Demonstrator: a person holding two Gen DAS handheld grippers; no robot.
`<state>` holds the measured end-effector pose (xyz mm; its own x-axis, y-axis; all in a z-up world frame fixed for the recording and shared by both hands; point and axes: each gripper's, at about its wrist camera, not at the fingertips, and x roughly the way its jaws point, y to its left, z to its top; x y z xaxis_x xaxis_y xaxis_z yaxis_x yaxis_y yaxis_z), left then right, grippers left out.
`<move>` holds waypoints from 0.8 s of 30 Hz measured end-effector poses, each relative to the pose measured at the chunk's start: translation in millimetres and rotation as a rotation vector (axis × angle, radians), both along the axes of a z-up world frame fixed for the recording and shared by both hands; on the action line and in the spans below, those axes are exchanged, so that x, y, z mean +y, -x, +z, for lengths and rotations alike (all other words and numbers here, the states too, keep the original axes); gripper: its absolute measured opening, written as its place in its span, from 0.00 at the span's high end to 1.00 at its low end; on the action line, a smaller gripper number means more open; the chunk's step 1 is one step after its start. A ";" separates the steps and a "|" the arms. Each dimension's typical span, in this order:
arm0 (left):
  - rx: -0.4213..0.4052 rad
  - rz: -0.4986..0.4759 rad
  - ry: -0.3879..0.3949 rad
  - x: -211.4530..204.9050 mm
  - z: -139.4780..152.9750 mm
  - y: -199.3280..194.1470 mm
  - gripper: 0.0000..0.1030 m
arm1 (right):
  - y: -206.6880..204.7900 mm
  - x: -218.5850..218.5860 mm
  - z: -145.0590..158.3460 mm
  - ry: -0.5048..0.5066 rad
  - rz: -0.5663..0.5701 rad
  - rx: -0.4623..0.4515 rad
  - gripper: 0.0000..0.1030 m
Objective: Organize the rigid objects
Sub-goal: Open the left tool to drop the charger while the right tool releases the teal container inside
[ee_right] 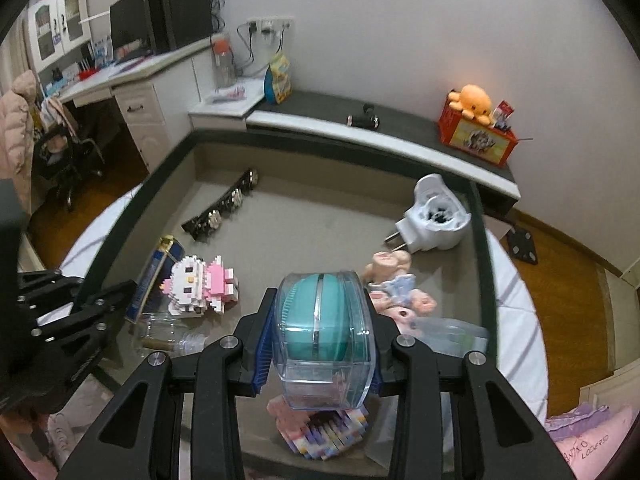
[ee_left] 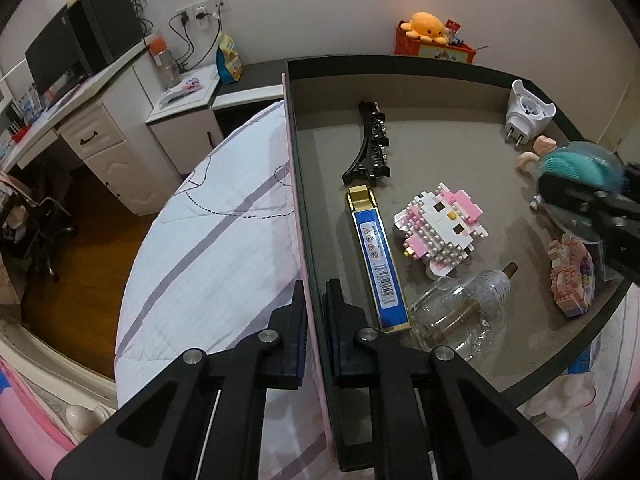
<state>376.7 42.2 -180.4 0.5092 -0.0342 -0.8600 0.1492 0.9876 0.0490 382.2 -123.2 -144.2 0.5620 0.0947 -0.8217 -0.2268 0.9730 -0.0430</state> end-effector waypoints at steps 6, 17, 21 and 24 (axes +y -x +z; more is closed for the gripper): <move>-0.002 -0.002 0.001 0.7 0.3 1.8 0.92 | -7.7 8.2 -2.9 -0.009 0.011 0.015 0.63; -0.005 0.000 -0.001 -1.0 2.0 0.3 0.91 | -2.5 10.9 6.1 0.000 -0.012 -0.039 0.21; -0.006 0.002 -0.003 -2.1 2.5 -1.0 0.91 | -2.5 5.5 9.3 -0.011 -0.025 -0.043 0.21; -0.015 0.020 -0.019 -1.7 2.4 -0.6 0.87 | -4.3 0.1 5.2 -0.010 -0.041 -0.030 0.21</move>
<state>377.3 40.5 -178.0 0.5227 -0.0082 -0.8525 0.1290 0.9892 0.0696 386.4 -123.1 -139.0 0.5902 0.0796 -0.8033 -0.1855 0.9819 -0.0391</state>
